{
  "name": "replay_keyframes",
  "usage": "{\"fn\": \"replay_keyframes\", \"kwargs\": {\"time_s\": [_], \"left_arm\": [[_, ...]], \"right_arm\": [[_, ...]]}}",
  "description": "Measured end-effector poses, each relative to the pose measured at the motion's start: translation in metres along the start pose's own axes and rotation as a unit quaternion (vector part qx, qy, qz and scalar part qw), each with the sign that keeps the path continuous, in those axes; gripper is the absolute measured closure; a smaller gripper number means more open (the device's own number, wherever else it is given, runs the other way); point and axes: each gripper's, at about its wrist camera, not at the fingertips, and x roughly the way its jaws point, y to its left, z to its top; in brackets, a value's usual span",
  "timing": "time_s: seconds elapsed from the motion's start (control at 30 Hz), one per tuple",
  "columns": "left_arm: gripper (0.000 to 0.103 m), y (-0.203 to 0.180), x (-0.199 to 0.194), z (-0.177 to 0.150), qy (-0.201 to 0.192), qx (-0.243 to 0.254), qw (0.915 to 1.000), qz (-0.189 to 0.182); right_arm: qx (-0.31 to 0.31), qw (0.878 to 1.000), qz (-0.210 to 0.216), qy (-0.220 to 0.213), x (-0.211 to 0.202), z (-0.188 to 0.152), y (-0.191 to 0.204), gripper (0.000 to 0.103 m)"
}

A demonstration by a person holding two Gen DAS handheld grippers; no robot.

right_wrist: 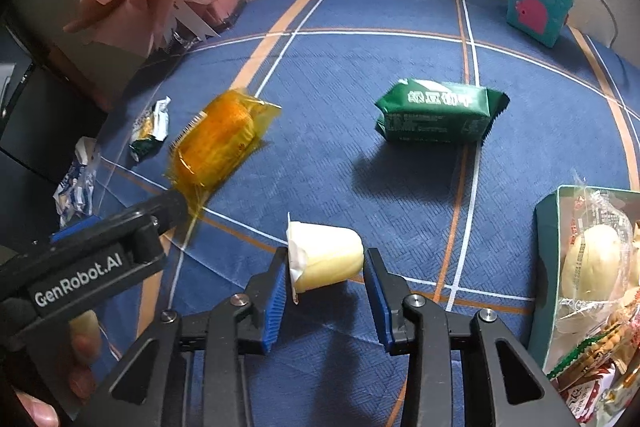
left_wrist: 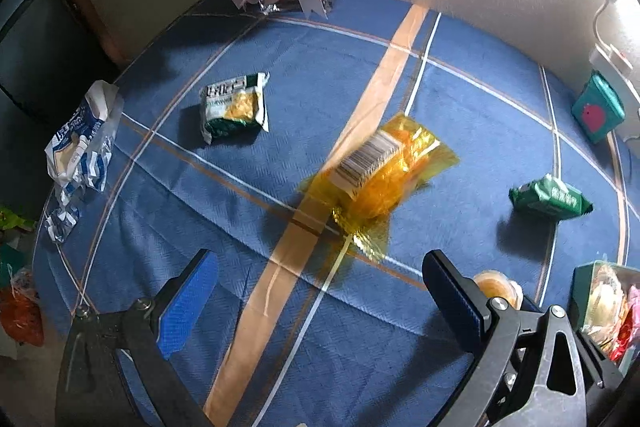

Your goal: Organize snacks

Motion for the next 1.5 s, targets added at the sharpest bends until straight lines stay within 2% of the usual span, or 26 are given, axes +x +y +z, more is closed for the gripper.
{"fn": "replay_keyframes", "kwargs": {"time_s": [0.1,0.3,0.5,0.67,0.8,1.17,1.27,1.4,1.5], "left_arm": [[0.002,0.0,-0.004,0.005,-0.006,0.002,1.0,-0.005],[0.002,0.003,-0.003,0.018,-0.023,0.039,0.999,-0.002],[0.002,0.039,0.014,0.047,-0.015,-0.001,0.9998,-0.012],[0.002,0.063,0.03,0.073,-0.017,-0.014,0.9997,0.009],[0.002,0.073,0.046,0.092,-0.014,-0.027,0.9995,-0.006],[0.002,0.091,0.092,0.113,0.014,-0.049,0.9987,0.0],[0.012,0.093,0.1,0.113,0.019,-0.057,0.9982,-0.005],[0.041,0.093,0.1,0.11,0.012,-0.067,0.9975,-0.018],[0.047,0.092,0.094,0.107,0.008,-0.067,0.9975,-0.019]], "right_arm": [[0.003,1.0,0.003,-0.004,-0.004,0.001,0.001,0.063],[0.01,1.0,0.013,-0.01,-0.007,0.006,0.002,0.063],[0.009,1.0,0.013,-0.021,-0.009,0.015,0.005,0.064],[0.01,1.0,0.007,-0.028,-0.006,0.026,0.006,0.064],[0.008,0.999,0.004,-0.033,-0.002,0.034,0.01,0.064],[0.002,0.999,-0.008,-0.039,0.012,0.044,0.013,0.064],[0.002,0.999,-0.01,-0.036,0.014,0.045,0.013,0.064],[0.0,0.999,-0.011,-0.036,0.013,0.045,0.014,0.064],[0.002,0.999,-0.011,-0.034,0.013,0.044,0.013,0.064]]}}
